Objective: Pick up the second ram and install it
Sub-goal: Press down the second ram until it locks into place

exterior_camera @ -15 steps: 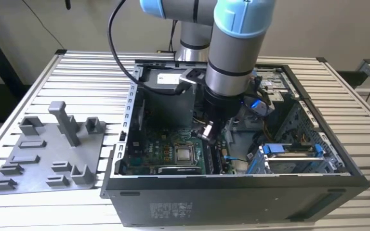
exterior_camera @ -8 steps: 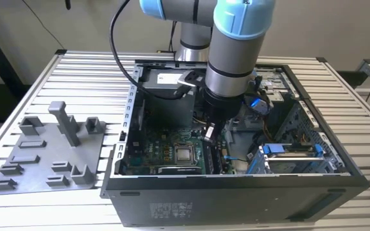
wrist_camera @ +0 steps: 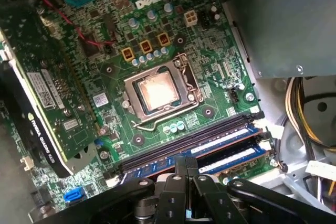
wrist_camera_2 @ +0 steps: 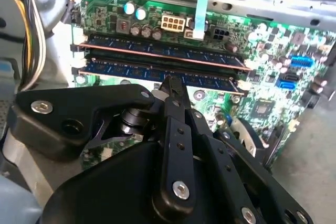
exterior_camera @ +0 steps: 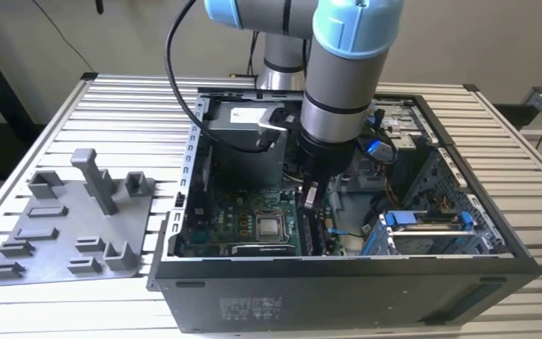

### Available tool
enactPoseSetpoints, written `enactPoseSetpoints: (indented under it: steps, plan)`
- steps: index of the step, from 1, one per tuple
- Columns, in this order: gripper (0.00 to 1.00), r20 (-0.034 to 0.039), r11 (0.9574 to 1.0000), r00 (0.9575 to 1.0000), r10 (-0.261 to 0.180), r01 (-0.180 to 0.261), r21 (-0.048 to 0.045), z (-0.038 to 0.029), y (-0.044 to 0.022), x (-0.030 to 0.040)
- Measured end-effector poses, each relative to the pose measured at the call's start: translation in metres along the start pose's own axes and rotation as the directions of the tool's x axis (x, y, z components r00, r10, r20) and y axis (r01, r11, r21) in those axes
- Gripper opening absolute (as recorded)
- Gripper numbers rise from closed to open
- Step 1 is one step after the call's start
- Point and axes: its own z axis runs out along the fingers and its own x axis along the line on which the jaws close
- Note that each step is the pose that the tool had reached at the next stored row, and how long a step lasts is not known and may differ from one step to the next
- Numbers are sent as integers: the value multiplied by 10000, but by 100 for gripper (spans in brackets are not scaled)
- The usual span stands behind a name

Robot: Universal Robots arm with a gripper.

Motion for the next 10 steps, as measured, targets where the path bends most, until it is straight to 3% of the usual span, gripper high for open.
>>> enactPoseSetpoints:
  steps: [5,10]
  plan:
    - [11,10,9961,9961,-877,877,-3,2,0,0]
    - [11,12,9939,9939,-1103,1103,-4,4,0,0]
